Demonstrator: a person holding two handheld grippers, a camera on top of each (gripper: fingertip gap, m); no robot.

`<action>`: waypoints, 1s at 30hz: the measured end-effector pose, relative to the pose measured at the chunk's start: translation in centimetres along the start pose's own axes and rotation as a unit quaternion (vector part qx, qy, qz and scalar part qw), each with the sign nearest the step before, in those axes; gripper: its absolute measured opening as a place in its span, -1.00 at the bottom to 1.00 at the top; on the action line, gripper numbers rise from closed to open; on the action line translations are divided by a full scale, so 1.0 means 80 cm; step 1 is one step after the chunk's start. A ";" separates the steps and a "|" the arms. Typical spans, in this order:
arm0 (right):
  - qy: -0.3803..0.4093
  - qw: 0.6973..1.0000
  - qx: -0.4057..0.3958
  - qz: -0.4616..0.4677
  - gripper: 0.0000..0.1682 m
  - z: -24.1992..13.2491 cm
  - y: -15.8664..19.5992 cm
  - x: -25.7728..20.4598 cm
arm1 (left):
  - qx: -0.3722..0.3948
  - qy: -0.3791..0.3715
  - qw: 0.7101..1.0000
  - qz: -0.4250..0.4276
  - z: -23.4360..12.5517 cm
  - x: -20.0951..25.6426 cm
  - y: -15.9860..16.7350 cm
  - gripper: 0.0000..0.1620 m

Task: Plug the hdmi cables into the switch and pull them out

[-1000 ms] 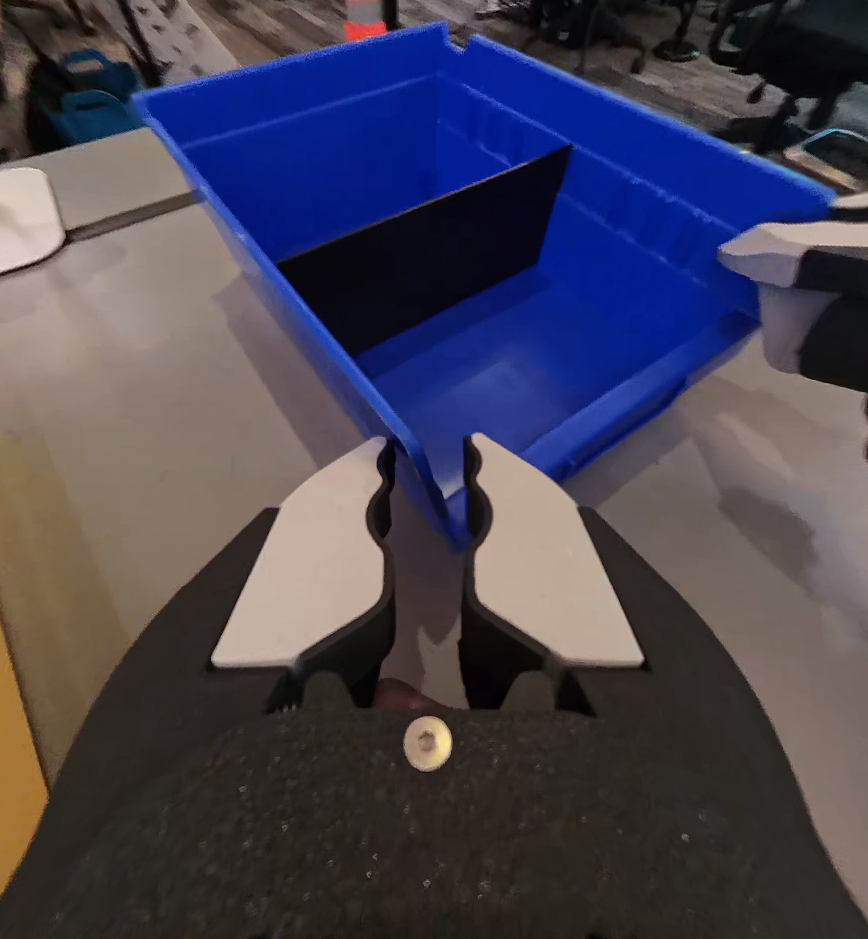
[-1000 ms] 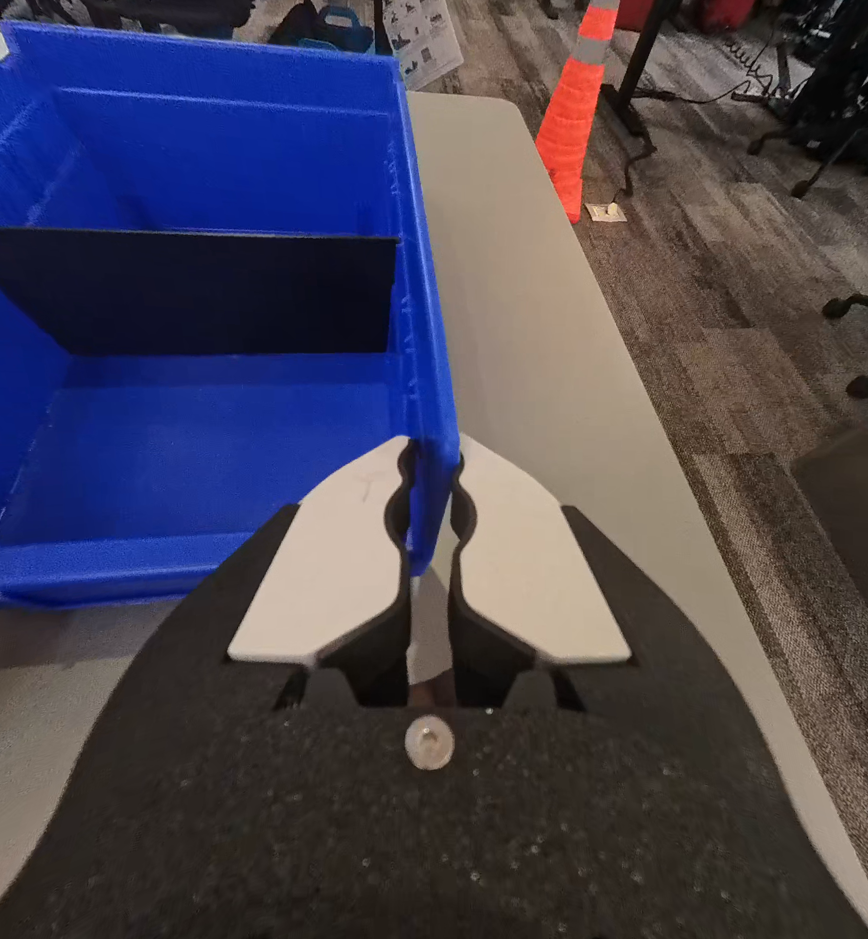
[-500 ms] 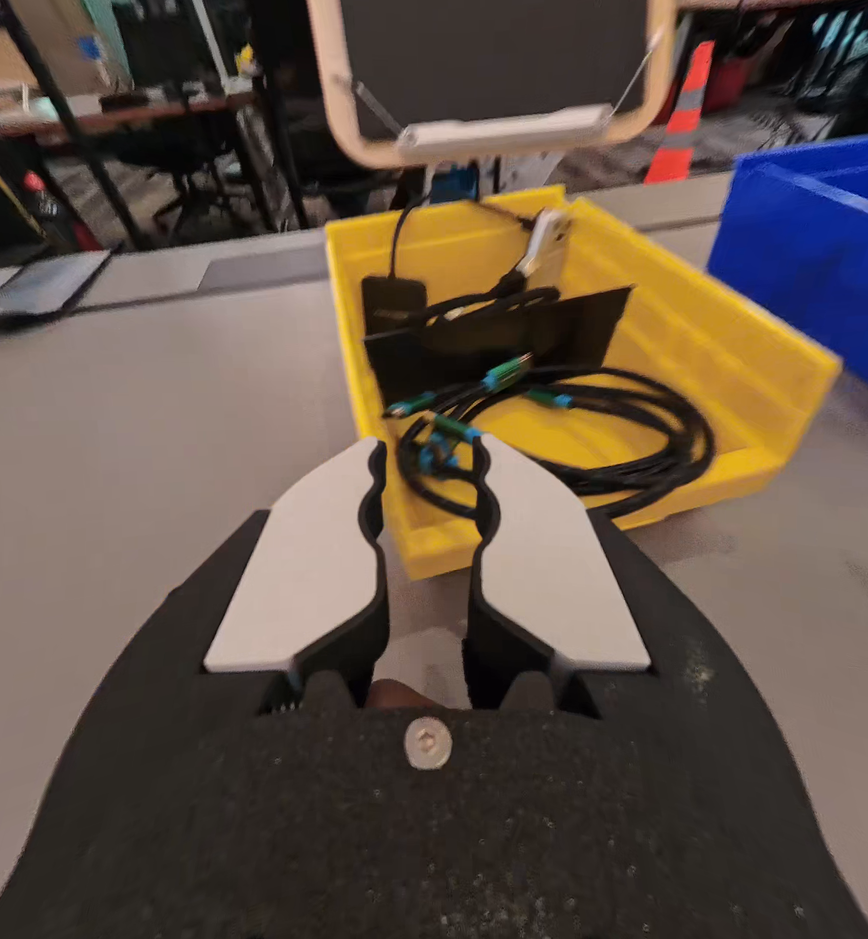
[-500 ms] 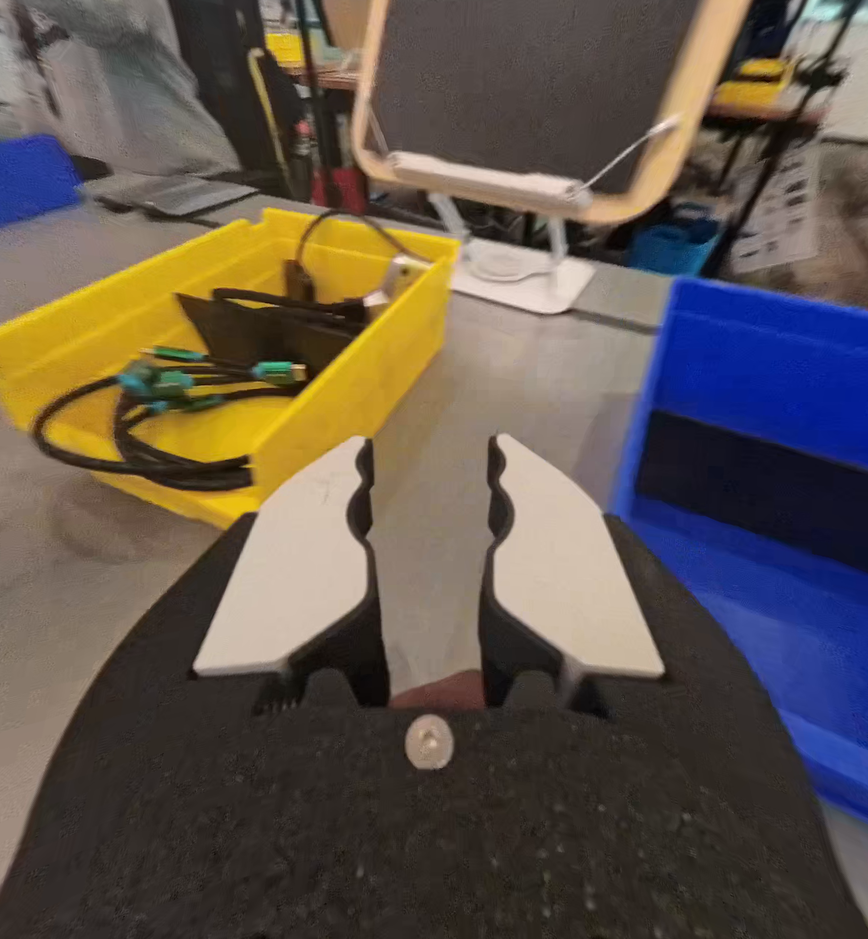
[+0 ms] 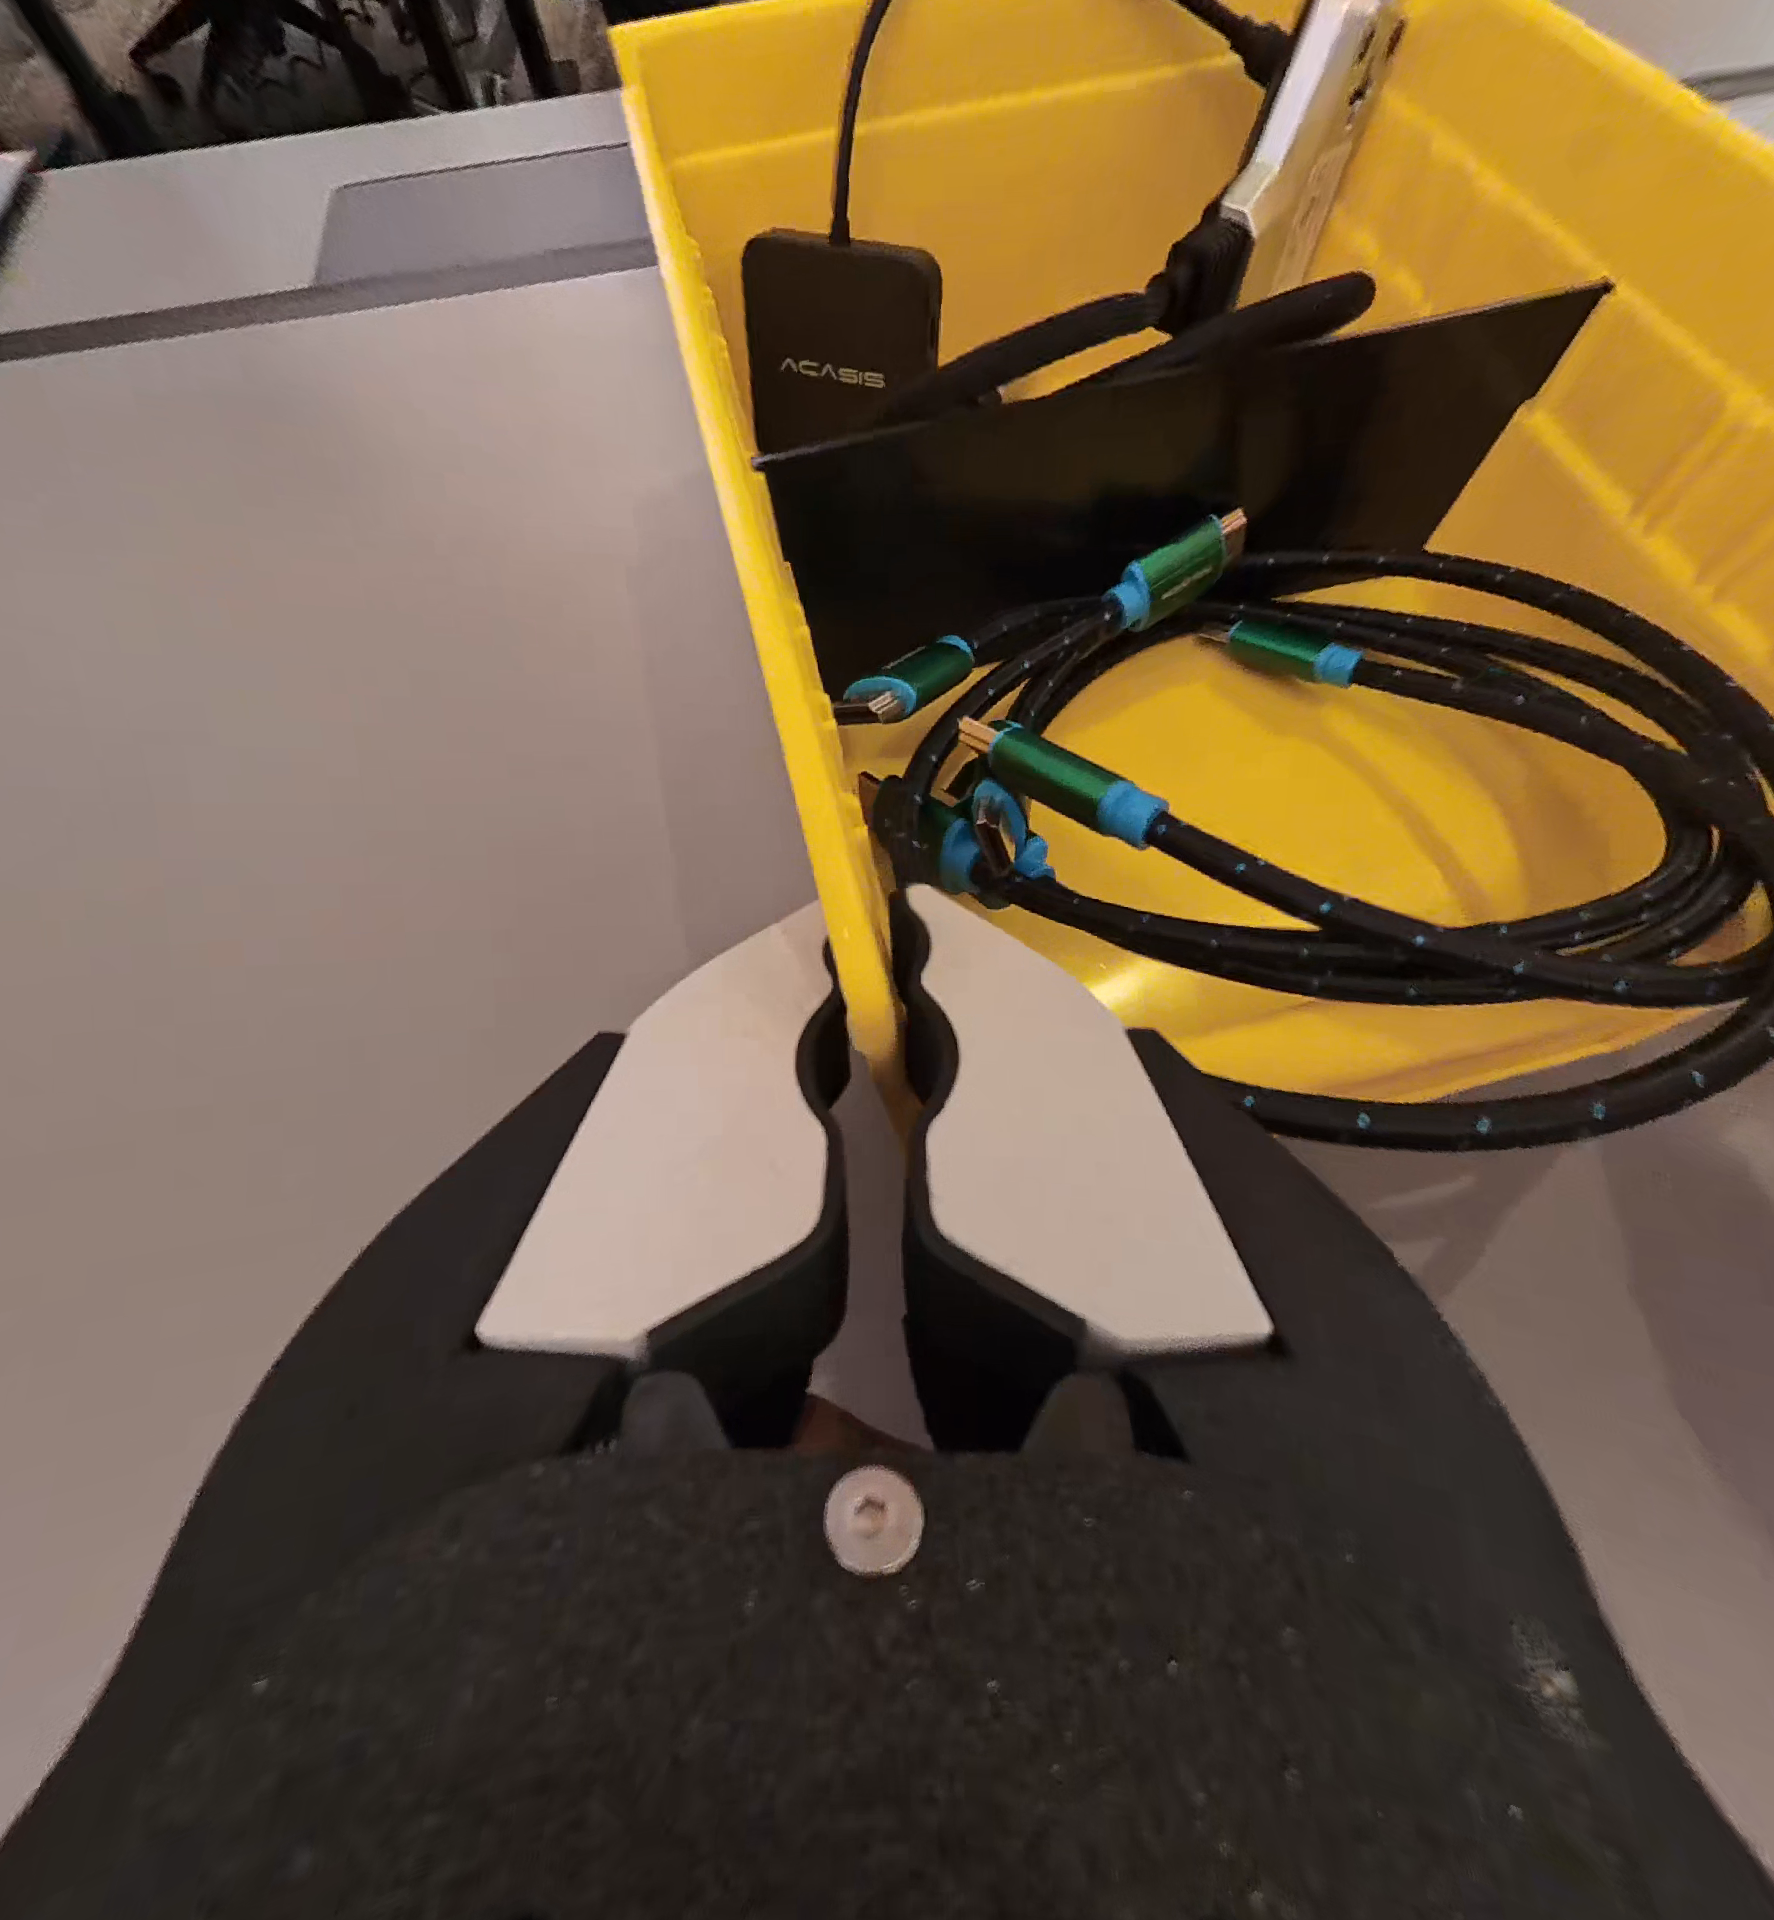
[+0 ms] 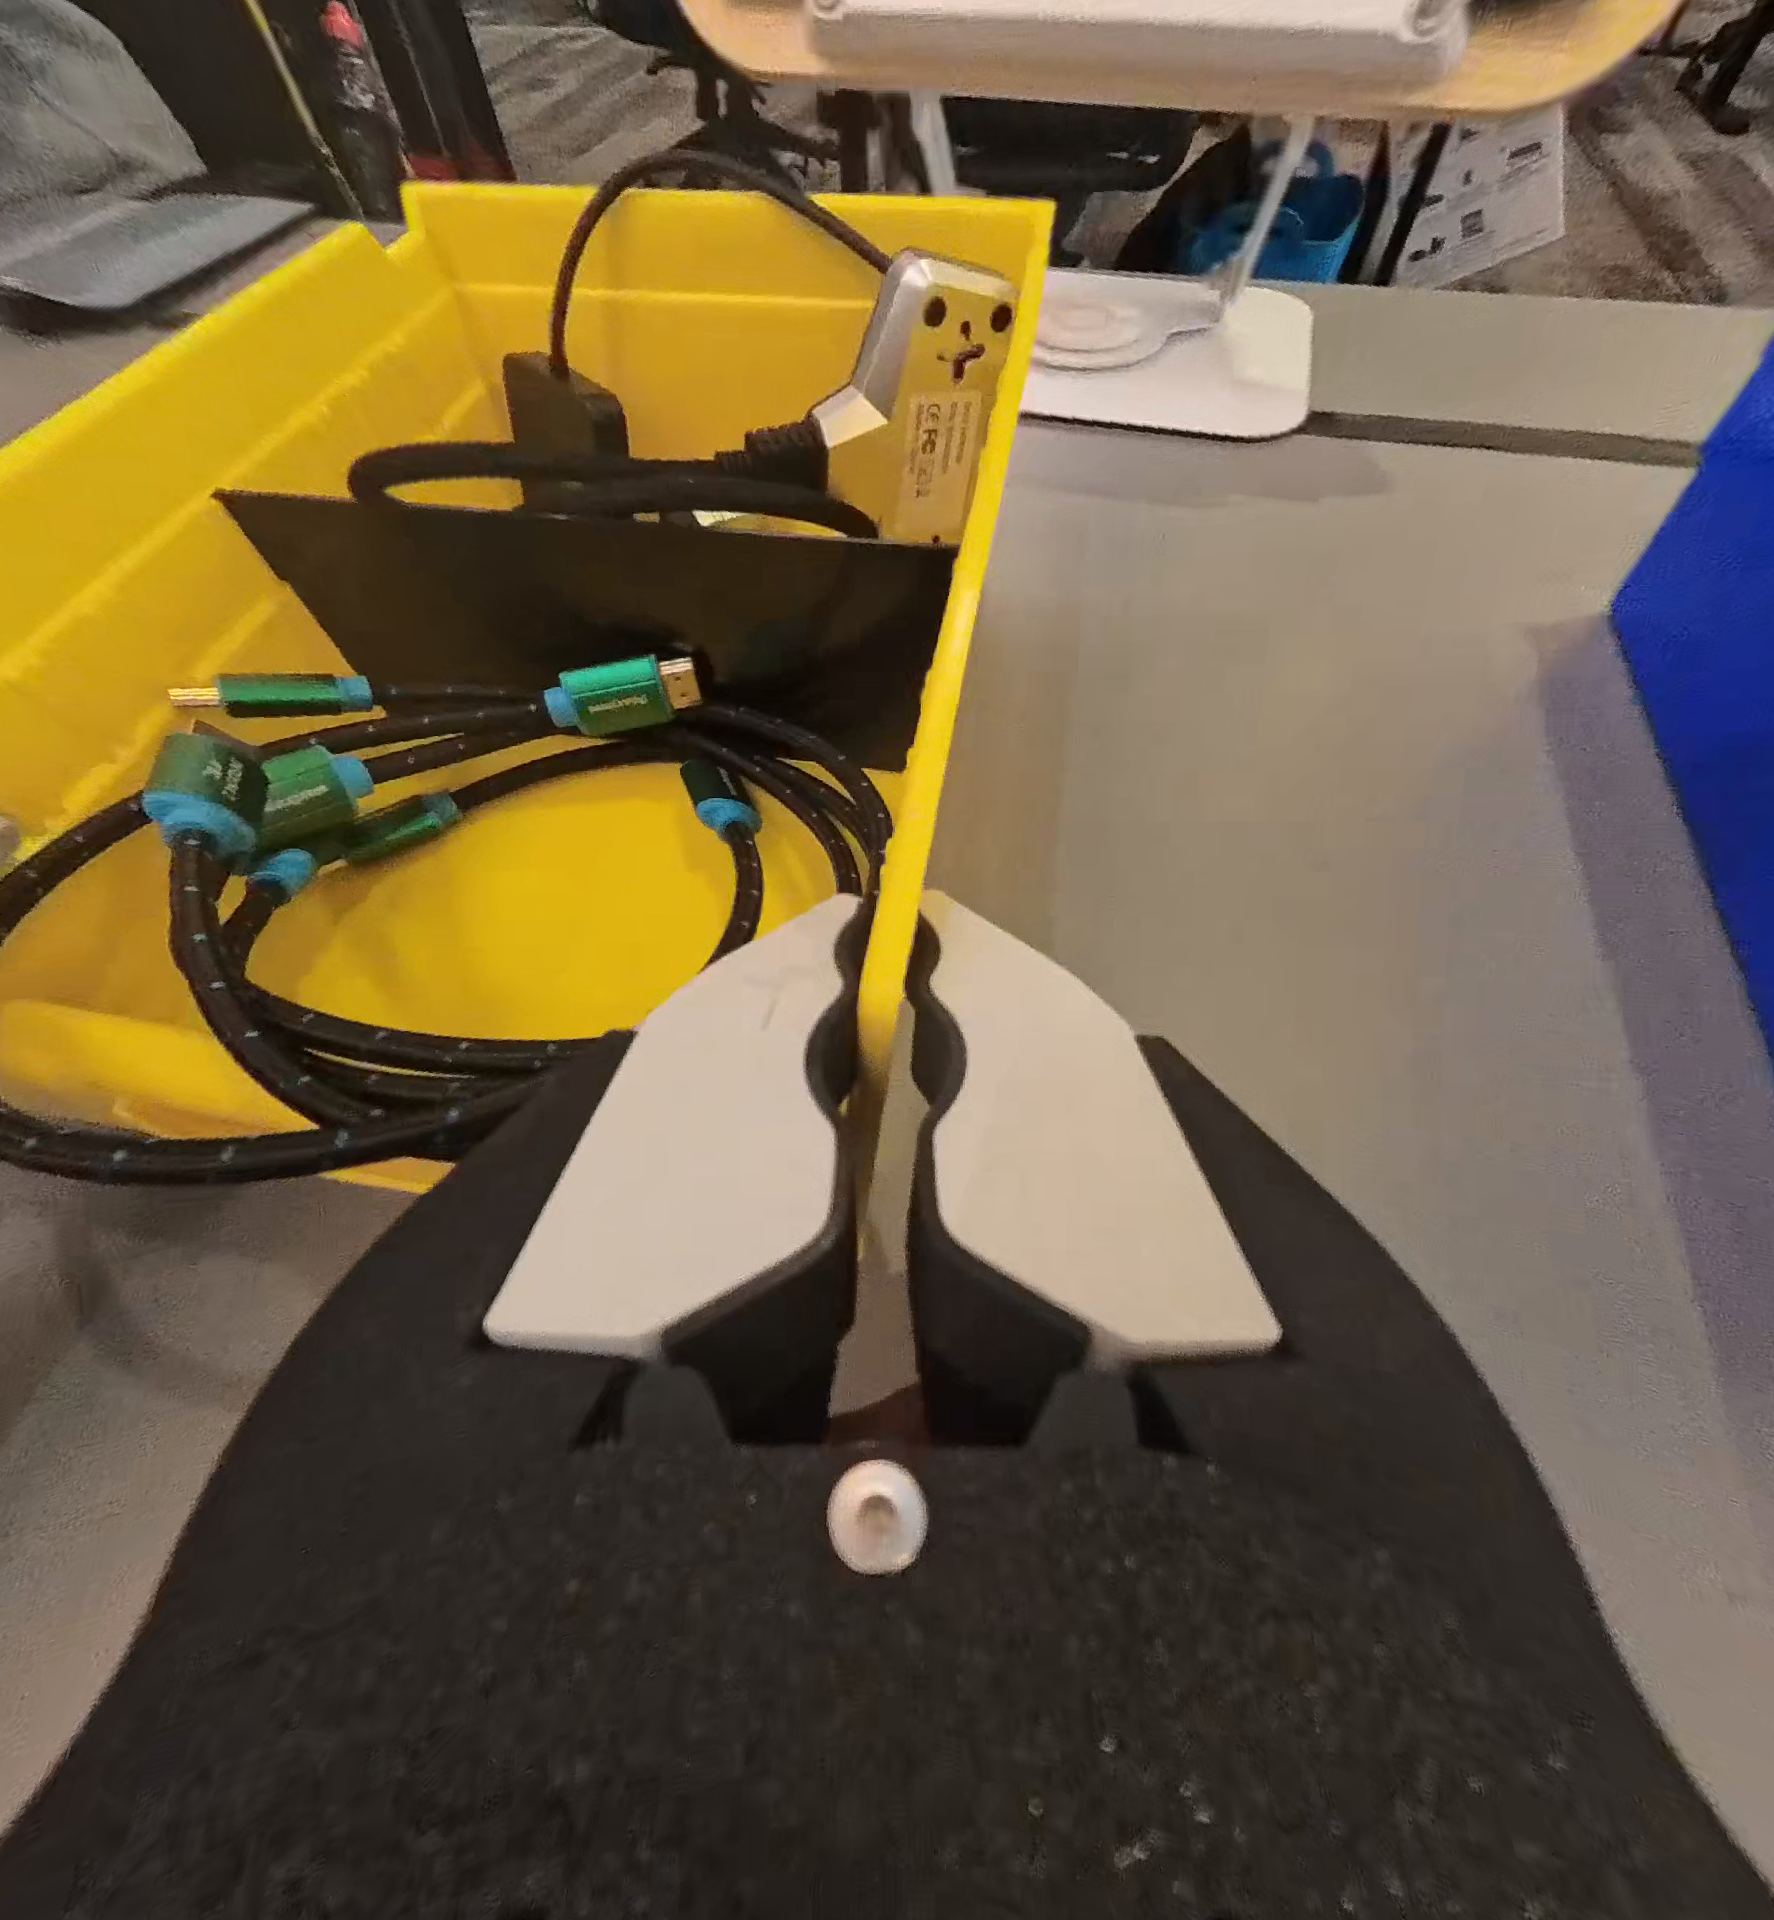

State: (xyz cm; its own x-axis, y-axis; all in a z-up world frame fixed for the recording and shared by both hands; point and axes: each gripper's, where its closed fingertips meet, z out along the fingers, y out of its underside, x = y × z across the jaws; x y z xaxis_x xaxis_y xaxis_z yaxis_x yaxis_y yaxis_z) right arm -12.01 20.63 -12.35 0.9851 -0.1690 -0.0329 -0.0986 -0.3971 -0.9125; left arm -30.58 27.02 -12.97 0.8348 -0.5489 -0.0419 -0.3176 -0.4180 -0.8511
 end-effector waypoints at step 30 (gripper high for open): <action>-0.390 0.892 -0.013 -0.230 -0.57 -0.100 0.019 -0.202 | 0.080 -0.156 0.977 -0.121 -0.123 -0.298 0.030 -0.58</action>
State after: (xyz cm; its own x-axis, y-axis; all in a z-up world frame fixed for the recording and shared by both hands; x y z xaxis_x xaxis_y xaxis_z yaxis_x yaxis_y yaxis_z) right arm -29.20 15.49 -9.95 0.7204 0.6910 0.0587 0.3473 -0.2862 -0.8930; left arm -55.70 32.01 -8.88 0.9810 -0.1909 0.0344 -0.0408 -0.3765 -0.9255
